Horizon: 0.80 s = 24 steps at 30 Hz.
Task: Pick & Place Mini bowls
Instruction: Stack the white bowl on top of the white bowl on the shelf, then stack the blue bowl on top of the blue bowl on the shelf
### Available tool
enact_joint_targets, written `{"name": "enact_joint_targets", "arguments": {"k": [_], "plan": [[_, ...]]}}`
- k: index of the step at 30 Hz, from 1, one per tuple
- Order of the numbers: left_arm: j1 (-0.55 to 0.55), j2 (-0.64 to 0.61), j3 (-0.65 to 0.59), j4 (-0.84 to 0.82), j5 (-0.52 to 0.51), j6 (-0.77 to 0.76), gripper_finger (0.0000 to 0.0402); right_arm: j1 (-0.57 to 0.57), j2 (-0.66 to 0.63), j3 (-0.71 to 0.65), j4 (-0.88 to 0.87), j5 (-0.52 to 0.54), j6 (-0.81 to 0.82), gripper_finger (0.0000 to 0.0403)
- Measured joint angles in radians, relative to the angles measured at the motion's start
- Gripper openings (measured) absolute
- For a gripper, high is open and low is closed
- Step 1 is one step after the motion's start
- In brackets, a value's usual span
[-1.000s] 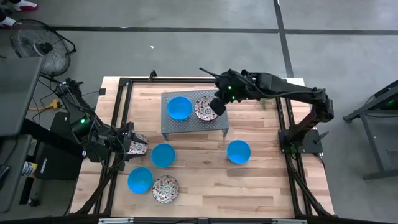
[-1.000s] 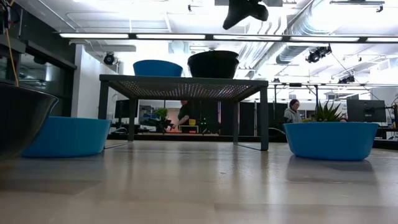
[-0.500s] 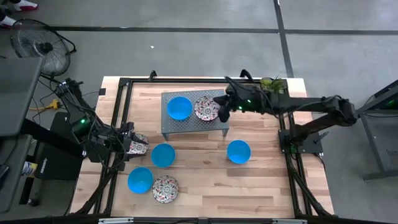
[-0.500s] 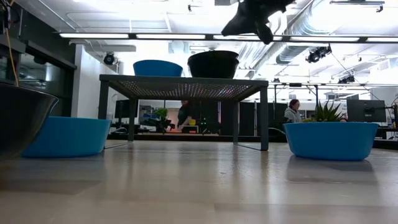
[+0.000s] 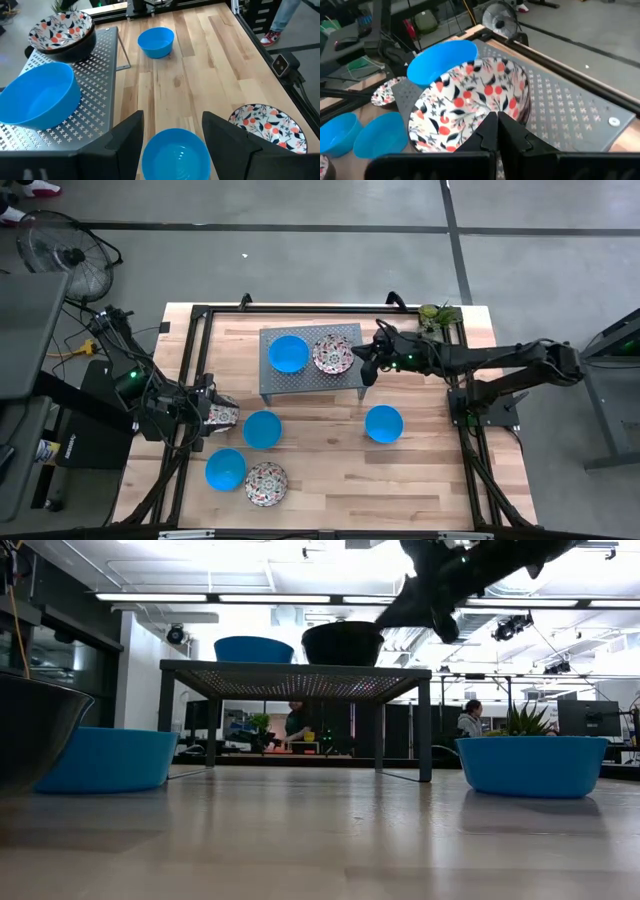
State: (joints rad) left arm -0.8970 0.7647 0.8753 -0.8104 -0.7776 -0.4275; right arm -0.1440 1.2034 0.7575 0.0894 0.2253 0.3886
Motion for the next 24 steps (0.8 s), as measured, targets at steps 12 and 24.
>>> {"name": "enact_joint_targets", "arguments": {"k": [12, 24], "plan": [[0.0, 0.0, 0.0, 0.0, -0.028, -0.023, 0.0197, -0.017, 0.001, -0.021, 0.08, -0.034, -0.008, 0.0], [0.0, 0.0, 0.0, 0.0, -0.029, -0.042, 0.0197, 0.004, -0.2, -0.02, -0.186, 0.071, 0.329, 0.0]]}}
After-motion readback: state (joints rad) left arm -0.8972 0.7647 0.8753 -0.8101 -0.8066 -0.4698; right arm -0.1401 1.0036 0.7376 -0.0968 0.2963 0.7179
